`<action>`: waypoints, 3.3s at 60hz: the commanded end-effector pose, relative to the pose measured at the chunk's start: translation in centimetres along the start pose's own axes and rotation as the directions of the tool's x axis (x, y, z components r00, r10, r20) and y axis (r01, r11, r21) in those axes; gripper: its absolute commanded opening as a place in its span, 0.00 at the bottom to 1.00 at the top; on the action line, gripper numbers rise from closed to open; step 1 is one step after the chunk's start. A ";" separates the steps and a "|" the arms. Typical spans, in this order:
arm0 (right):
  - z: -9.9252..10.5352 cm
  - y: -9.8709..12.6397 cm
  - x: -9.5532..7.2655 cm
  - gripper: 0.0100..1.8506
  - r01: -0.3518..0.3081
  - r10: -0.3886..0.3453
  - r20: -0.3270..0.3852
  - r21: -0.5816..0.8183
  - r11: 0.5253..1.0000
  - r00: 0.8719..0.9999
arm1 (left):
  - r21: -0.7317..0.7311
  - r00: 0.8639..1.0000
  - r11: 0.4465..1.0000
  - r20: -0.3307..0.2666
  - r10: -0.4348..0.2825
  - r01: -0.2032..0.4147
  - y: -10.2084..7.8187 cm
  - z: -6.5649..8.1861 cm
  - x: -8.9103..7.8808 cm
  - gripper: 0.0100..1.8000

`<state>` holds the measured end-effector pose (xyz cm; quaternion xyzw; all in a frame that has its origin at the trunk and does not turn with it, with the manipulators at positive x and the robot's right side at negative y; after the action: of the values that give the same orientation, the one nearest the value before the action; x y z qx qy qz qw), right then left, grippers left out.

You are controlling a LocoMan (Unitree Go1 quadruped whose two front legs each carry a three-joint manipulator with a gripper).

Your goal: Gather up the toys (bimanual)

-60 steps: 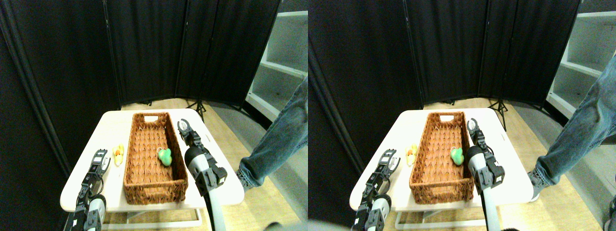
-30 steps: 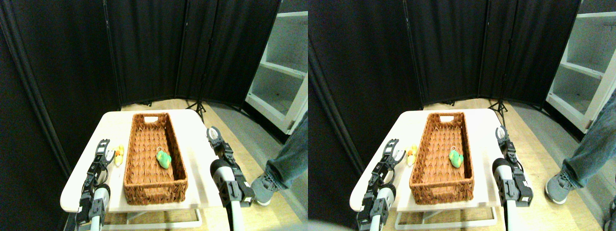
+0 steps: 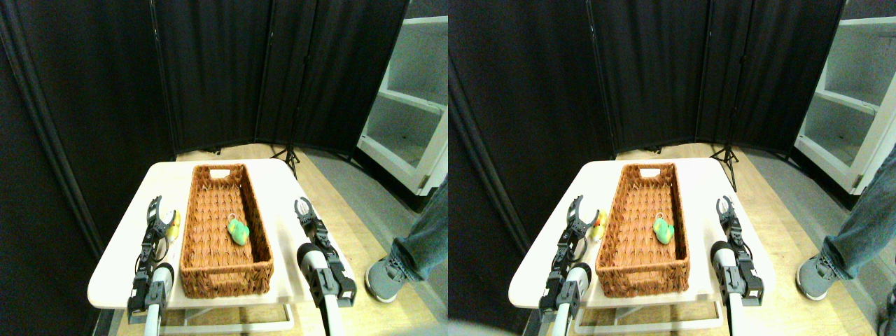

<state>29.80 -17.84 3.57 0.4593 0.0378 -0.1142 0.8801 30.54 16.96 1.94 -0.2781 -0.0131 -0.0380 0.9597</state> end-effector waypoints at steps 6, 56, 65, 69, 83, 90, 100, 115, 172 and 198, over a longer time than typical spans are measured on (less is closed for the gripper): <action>-0.9 0.0 0.4 0.00 -0.029 0.030 -0.003 0.027 0.999 1.000 | -0.088 1.000 0.996 -0.024 0.011 -0.013 -1.0 0.6 1.0 0.23; -2.2 -0.2 1.2 0.00 0.044 -0.044 0.010 0.036 0.998 0.999 | -0.456 0.969 0.884 -0.246 -0.014 -0.103 0.4 1.8 0.3 0.24; -2.3 -0.2 1.2 0.00 0.070 -0.071 0.015 0.073 0.995 0.997 | -0.528 0.968 0.847 -0.239 -0.073 -0.066 0.1 2.2 0.2 0.25; -2.3 -0.3 1.3 0.00 0.070 -0.071 0.016 0.066 0.995 0.997 | -0.561 0.967 0.824 -0.244 -0.074 -0.078 0.2 2.1 0.3 0.25; -2.4 -0.6 1.6 0.00 0.072 -0.072 0.003 0.088 0.993 0.997 | -0.637 0.968 0.767 -0.233 -0.088 -0.084 -0.4 1.1 0.2 0.30; -2.3 -0.6 1.6 0.00 0.092 -0.094 0.014 0.093 0.991 0.995 | -0.637 0.969 0.767 -0.230 -0.087 -0.083 -0.4 0.8 0.3 0.31; -2.4 -0.8 1.8 0.00 0.095 -0.097 0.013 0.100 0.990 0.995 | -0.669 0.969 0.737 -0.232 -0.080 -0.099 -0.1 -0.3 0.5 0.32; -2.5 -0.5 1.7 0.00 0.120 -0.123 0.026 0.095 0.988 0.992 | -0.672 0.971 0.730 -0.234 -0.057 -0.119 0.8 -1.7 1.4 0.35; -2.3 -0.8 1.6 0.00 0.076 -0.085 0.066 0.118 0.990 0.994 | -0.635 0.969 0.754 -0.248 0.004 -0.165 3.0 -5.2 3.0 0.00; -2.3 -1.1 1.3 0.00 0.086 -0.095 0.071 0.111 0.990 0.993 | -0.562 0.963 0.826 -0.242 -0.116 -0.042 -1.2 0.8 2.6 0.00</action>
<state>30.83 -16.82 0.69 0.4931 0.0362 -0.1854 0.8492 32.86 16.42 1.54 -0.5486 0.1277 -0.0620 0.8239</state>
